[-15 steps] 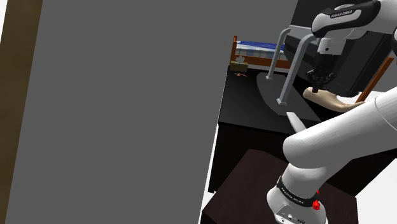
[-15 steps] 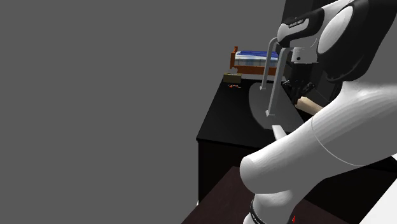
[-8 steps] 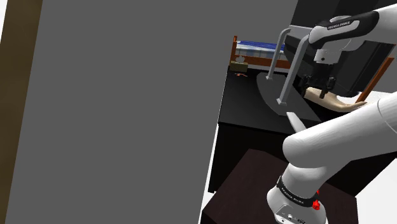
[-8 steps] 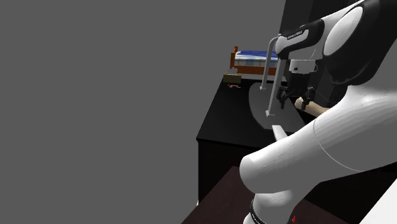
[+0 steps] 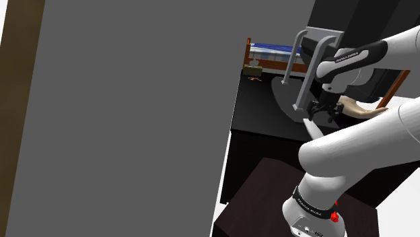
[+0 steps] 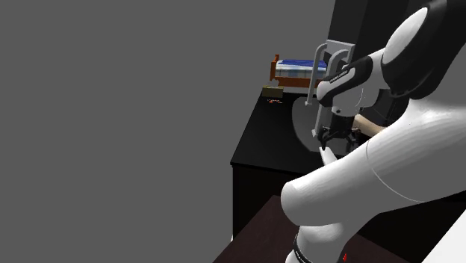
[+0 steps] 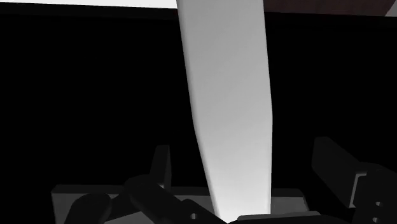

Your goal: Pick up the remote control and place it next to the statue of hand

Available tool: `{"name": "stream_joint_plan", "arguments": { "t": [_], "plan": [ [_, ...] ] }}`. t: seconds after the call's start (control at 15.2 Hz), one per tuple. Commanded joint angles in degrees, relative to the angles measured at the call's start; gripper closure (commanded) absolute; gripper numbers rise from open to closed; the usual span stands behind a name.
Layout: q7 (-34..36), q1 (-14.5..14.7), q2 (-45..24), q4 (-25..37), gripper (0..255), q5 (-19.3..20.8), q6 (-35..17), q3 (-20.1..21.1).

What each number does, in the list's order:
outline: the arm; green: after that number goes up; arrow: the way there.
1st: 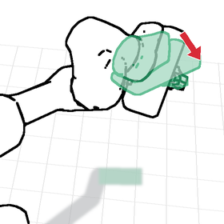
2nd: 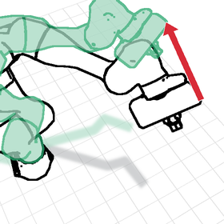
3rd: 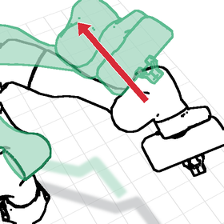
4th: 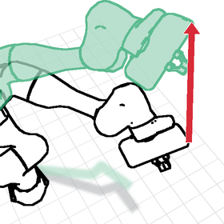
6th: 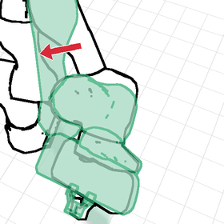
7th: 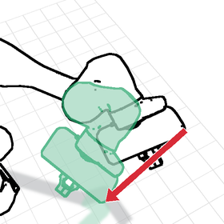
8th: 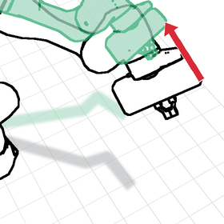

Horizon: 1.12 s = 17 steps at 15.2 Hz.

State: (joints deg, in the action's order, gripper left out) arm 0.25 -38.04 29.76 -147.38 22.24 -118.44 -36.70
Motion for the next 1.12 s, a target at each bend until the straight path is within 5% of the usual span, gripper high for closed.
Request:
{"name": "stream_joint_plan", "arguments": {
  "t": [0.0, 0.46, 0.99, 1.06],
  "plan": [
    [1.0, -0.2, -0.5, -2.8, 0, 0.9, -4.4, -0.5],
    [0.5, 0.4, -4.9, -5.8, 0, 1.3, -11.9, -3.2],
    [0.5, 0.4, -4.9, -5.8, 0, 1.3, -11.9, -3.2],
    [0.5, 0.4, -4.9, -5.8, 255, 1.3, -11.9, -3.2]
  ]
}}
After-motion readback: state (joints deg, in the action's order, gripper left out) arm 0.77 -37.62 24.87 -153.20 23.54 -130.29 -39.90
